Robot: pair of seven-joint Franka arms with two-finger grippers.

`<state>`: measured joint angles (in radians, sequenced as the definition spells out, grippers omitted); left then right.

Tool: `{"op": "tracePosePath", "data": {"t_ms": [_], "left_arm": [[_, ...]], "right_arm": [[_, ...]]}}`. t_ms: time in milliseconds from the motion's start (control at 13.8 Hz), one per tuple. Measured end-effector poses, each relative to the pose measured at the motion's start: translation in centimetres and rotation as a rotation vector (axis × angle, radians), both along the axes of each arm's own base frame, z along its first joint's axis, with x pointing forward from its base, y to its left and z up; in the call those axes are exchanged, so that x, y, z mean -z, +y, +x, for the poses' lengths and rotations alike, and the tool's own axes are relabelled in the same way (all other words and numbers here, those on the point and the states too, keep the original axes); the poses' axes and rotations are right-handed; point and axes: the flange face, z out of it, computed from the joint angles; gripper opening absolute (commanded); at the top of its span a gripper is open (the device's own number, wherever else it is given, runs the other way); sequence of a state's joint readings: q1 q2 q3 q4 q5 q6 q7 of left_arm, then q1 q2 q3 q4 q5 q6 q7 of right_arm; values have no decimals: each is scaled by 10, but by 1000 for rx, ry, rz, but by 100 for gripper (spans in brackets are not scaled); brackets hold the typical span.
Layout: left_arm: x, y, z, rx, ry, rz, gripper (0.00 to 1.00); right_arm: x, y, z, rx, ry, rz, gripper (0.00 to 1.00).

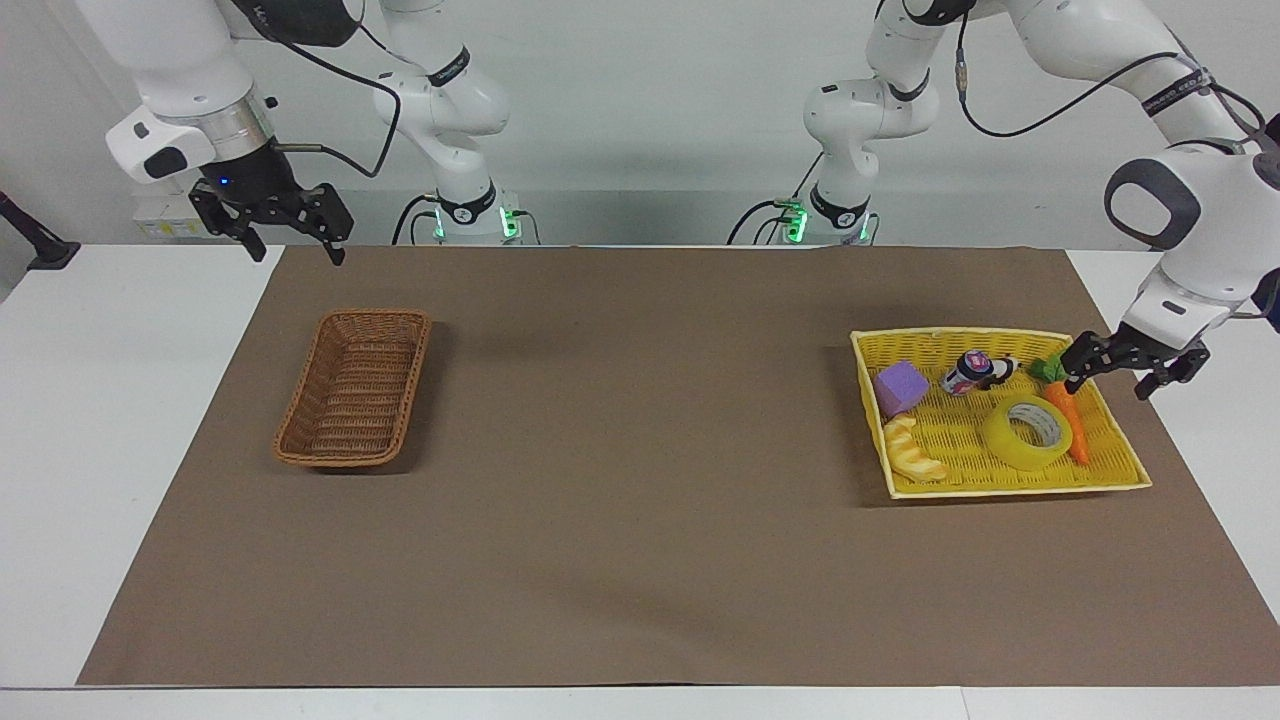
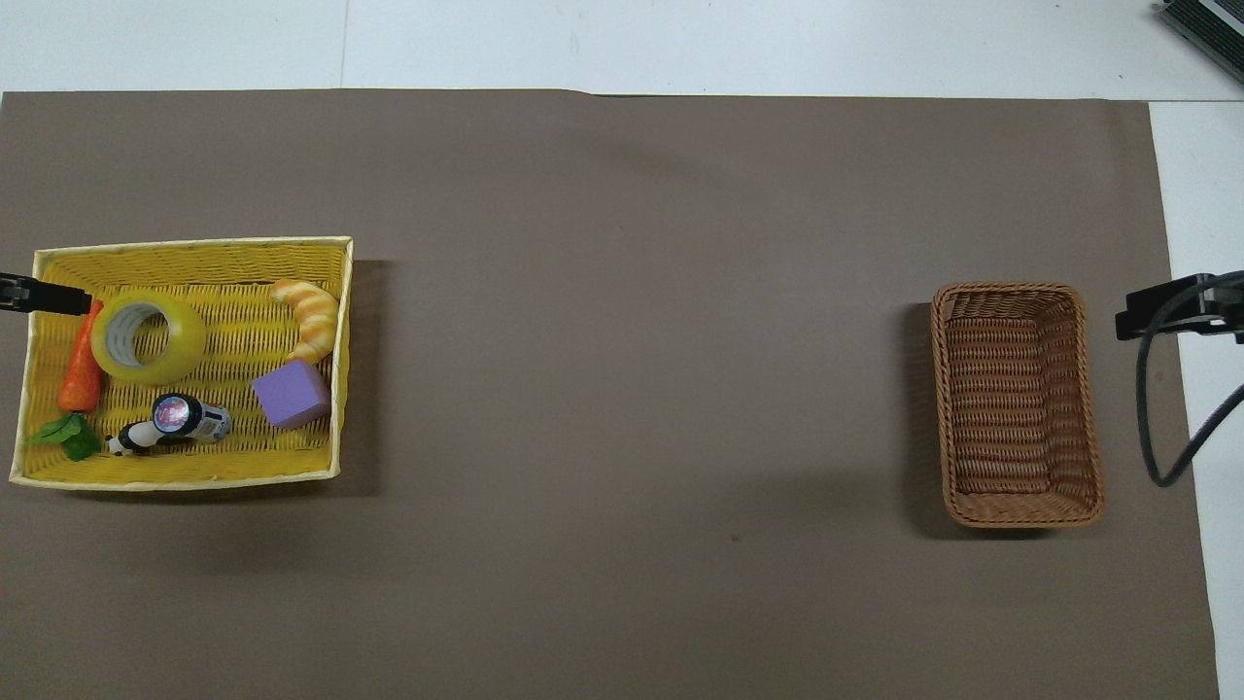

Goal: Move tape to another basket
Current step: 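Reach the left gripper into the yellow basket and grasp the yellow tape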

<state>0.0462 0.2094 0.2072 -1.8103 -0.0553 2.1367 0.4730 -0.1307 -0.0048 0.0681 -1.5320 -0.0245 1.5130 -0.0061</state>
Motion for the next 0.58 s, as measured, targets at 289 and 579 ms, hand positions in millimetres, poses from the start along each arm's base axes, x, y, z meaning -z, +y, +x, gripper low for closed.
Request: {"op": "tracePosePath", "data": {"t_ms": [289,579], "left_arm": [[41,0,9,21,14,-25,100],[77,1,8,22,16,-44,89]], "right_arm": [[2,-2,-1,3,4,0,100],[3,-2,-1,4,6,0,100]]}}
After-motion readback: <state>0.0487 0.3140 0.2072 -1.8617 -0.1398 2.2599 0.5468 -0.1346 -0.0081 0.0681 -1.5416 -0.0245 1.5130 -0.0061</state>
